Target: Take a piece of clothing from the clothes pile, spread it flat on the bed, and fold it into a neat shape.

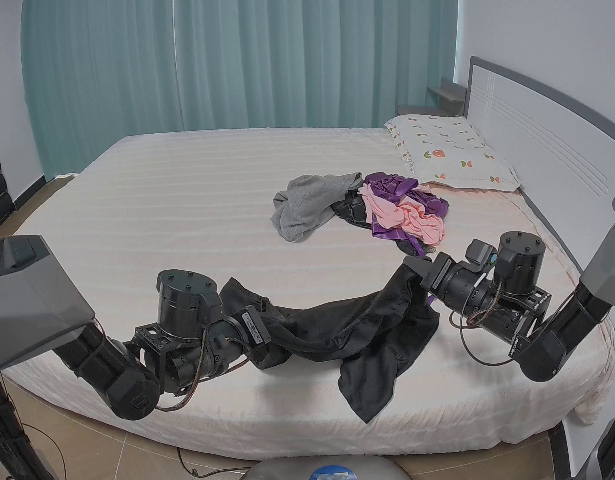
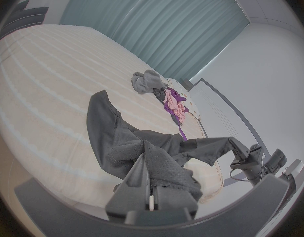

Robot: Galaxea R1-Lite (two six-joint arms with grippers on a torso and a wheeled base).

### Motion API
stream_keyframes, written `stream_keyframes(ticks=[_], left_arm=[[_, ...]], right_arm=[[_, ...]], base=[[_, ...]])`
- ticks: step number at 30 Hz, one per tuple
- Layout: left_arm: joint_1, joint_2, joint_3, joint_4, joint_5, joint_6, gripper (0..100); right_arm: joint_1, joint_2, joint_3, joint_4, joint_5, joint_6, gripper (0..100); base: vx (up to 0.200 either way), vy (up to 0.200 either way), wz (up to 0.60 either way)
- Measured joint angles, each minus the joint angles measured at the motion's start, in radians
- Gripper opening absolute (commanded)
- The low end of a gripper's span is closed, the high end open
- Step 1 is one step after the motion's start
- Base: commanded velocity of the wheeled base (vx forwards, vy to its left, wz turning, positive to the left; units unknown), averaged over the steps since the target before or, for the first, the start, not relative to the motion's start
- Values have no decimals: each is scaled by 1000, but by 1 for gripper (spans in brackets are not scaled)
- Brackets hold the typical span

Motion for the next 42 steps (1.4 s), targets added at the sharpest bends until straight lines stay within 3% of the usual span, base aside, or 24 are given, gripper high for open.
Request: stream_keyframes(ticks=[6,20,42], left_arm=[[2,-10,-3,-1,40,-2,0],[12,-45,0,8,29,-40,0],[11,-98,15,16,29,-34,0]], right_arm=[[-29,-12,50,-12,5,28,0],[-25,-7,65,-13,-25,37,0],[2,-13,72,-60,-110,-71,0]], base=[[0,67,0],[0,200,0],[0,200,0]])
